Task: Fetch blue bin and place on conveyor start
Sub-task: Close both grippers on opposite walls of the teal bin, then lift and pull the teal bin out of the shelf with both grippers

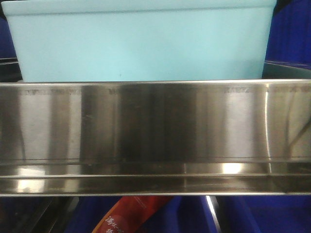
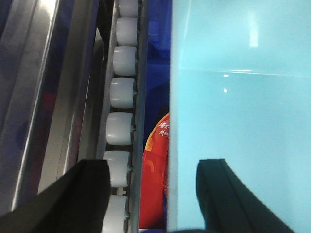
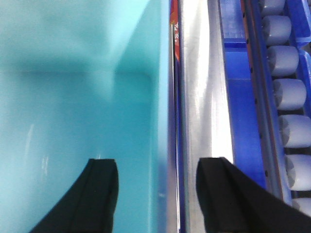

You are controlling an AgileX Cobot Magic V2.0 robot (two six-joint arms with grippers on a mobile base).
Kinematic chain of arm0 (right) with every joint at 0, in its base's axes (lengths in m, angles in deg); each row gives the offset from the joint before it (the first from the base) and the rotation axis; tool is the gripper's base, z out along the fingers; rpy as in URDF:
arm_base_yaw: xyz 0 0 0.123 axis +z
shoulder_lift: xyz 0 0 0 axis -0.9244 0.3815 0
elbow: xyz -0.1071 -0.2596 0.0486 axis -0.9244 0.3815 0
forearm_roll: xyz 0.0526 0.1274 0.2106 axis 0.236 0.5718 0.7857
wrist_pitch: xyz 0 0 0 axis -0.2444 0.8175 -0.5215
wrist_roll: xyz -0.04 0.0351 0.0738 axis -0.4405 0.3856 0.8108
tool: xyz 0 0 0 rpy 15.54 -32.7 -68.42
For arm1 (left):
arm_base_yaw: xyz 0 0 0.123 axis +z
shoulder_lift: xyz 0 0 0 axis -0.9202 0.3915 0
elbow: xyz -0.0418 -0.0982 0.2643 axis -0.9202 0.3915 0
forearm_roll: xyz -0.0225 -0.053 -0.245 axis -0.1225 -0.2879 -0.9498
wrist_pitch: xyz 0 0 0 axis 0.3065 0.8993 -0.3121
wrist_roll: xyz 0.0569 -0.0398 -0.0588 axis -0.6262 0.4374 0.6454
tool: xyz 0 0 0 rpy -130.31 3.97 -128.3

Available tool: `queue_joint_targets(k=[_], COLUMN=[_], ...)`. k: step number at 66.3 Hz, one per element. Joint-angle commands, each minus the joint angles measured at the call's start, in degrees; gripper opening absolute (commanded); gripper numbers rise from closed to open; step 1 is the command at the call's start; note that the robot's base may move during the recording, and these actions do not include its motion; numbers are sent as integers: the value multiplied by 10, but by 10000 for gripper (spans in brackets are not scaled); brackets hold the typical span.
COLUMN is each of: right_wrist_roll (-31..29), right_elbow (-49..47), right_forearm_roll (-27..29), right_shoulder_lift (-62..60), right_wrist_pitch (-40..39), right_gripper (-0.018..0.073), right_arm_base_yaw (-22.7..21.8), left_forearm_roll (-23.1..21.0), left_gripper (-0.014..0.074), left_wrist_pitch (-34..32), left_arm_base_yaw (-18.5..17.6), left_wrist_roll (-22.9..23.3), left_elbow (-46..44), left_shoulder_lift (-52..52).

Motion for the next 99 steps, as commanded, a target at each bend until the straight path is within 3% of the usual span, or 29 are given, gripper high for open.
queue_joint_targets(k=[1, 26, 32, 42, 49, 86, 99], right_wrist_roll=[-1, -1, -1, -5, -12, 4, 35], right_elbow=[-4, -4, -4, -4, -4, -4, -4], right_forearm_roll=[-6, -6, -6, -6, -6, -6, -52], right_shoulder_lift=[-2, -2, -2, 3, 5, -23, -73], right_wrist_pitch=[0, -2, -2, -1, 3, 8, 8], right_gripper=[263, 263, 241, 61, -169, -162, -162], right_arm_base_yaw=[-1, -1, -1, -1, -1, 2, 31], left_forearm_roll=[3, 3, 3, -4, -5, 3, 17], left_gripper=[308, 304, 246, 41, -114, -111, -111], left_wrist_pitch=[-10, -9, -3, 2, 4, 13, 20], left_arm_base_yaw=[-2, -2, -2, -2, -2, -6, -20], left_wrist_roll=[5, 5, 5, 5, 5, 9, 36], left_elbow=[0, 0, 0, 0, 0, 0, 0], left_shoulder_lift=[1, 1, 3, 10, 10, -23, -77])
